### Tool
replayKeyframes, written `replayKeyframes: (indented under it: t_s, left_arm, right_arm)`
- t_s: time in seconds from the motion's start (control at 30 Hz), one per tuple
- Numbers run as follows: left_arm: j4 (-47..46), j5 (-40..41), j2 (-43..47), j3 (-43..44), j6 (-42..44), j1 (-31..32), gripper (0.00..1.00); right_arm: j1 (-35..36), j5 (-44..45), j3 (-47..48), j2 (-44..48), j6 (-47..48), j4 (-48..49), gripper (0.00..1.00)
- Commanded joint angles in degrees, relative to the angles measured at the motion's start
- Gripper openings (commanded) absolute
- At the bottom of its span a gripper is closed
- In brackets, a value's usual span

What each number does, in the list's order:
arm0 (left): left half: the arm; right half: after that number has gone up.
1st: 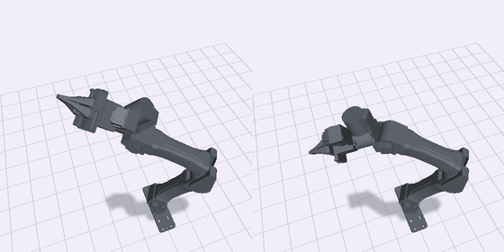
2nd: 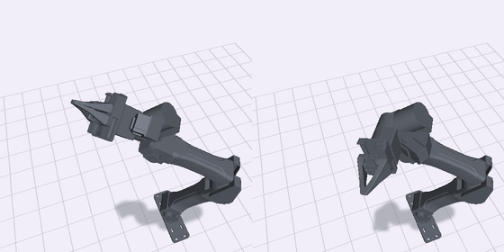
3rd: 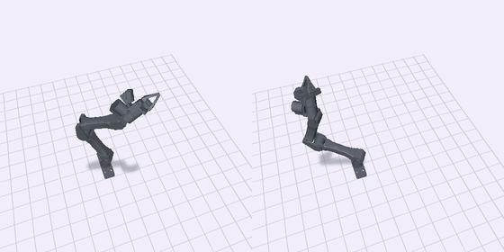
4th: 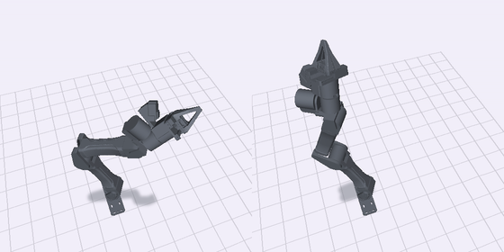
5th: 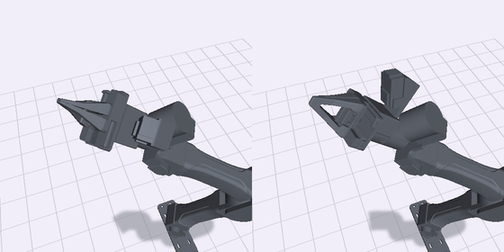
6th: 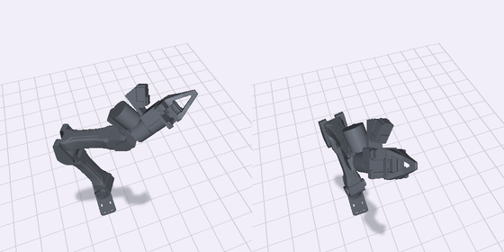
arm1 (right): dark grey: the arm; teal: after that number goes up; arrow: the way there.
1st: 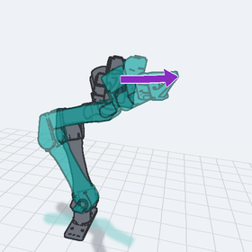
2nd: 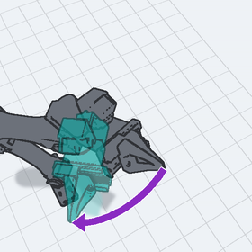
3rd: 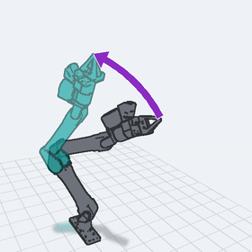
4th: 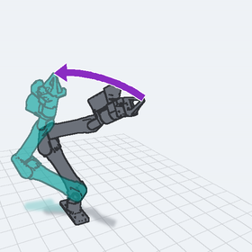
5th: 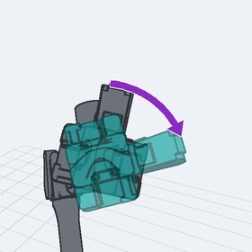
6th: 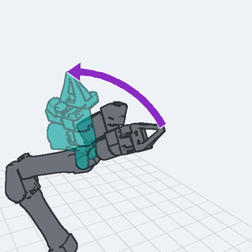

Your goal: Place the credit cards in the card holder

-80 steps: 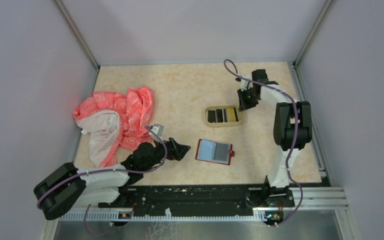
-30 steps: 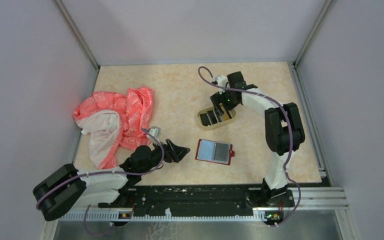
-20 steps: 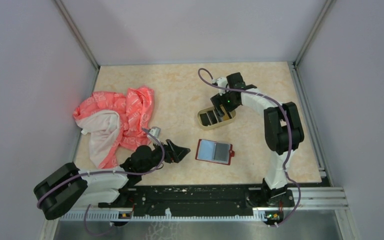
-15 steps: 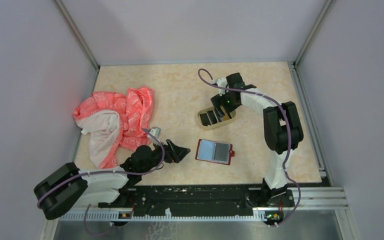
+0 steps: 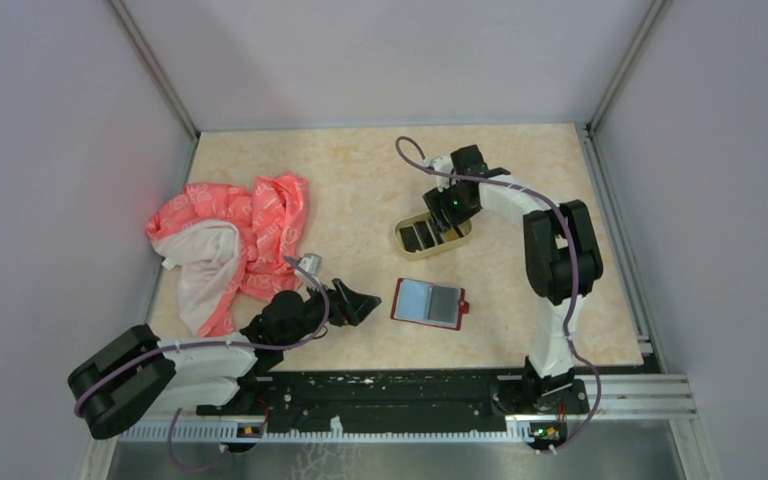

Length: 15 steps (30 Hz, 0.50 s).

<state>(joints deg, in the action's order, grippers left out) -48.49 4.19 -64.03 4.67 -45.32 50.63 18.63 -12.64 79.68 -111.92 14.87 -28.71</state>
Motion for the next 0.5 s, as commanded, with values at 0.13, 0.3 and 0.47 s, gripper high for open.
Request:
replayKeyframes:
  t_s: [0.13,0.3,0.47]
  left_arm:
    - [-2.1,-1.1,0.0,0.4,-0.2,-0.2,0.93]
    - [-1.7,-1.5,0.0,0.8,-0.1,-0.2,0.93]
    - [-1.7,-1.7,0.1,1.0,0.0,-0.2,0.93]
  right_arm:
    - [0.0,-1.6,2.4,2.0,-1.1,-0.3,0.62]
    - [-1.5,-5.7,2.3,2.5,-2.7,-0.1,0.62]
    - [-3.4,-10.7,2.1,3.1,-4.0,0.3,0.62]
